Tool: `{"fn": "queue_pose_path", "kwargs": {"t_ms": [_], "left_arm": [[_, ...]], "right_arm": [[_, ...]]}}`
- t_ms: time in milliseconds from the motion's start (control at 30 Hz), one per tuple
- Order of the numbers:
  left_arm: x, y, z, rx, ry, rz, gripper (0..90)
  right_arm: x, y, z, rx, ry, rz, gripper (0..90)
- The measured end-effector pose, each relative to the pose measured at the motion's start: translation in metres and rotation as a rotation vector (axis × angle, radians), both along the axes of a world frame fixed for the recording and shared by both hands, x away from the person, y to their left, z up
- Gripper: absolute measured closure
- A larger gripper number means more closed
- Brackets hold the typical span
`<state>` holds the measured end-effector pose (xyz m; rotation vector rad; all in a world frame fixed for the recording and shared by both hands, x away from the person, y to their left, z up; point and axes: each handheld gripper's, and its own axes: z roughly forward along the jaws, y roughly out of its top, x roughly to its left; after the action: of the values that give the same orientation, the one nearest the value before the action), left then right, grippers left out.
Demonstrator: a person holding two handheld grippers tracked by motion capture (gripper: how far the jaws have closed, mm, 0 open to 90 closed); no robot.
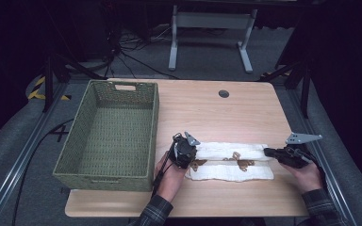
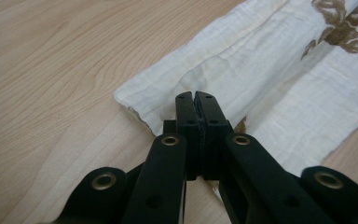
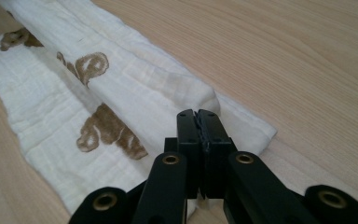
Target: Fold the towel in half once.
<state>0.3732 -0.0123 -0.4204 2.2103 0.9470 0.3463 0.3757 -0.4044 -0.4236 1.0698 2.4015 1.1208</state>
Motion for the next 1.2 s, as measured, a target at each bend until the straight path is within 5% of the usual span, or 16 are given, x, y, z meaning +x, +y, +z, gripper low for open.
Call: {"fn": "queue_pose_path", "kwargs": {"t_ms": [233,500,767,900,1000,1200], "left_arm": [[-0.016,0.002,0.001,0.003,0.007,-0.028,89.4],[-0.030,-0.001,-0.011,0.030,0.078,-0.073,88.7],[-0.032,0.001,-0.002,-0.028,0.059,-0.078,74.8],[-0.025,0.002,0.008,-0.048,0.034,-0.076,75.4],[-0.014,-0.001,0.009,-0.026,0.028,-0.084,84.1],[0.015,-0.011,-0.006,-0.003,0.065,-0.086,89.6]], "right_arm": [[-0.017,-0.001,-0.001,0.004,0.010,0.022,88.9],[-0.030,-0.001,-0.008,0.003,0.047,0.034,88.2],[-0.036,-0.007,0.001,0.050,0.013,0.022,75.8],[-0.029,-0.006,0.006,0.049,-0.006,0.021,77.6],[-0.020,-0.002,0.007,0.036,-0.007,0.028,85.8],[0.006,0.006,-0.004,-0.001,0.042,0.035,89.7]]}}
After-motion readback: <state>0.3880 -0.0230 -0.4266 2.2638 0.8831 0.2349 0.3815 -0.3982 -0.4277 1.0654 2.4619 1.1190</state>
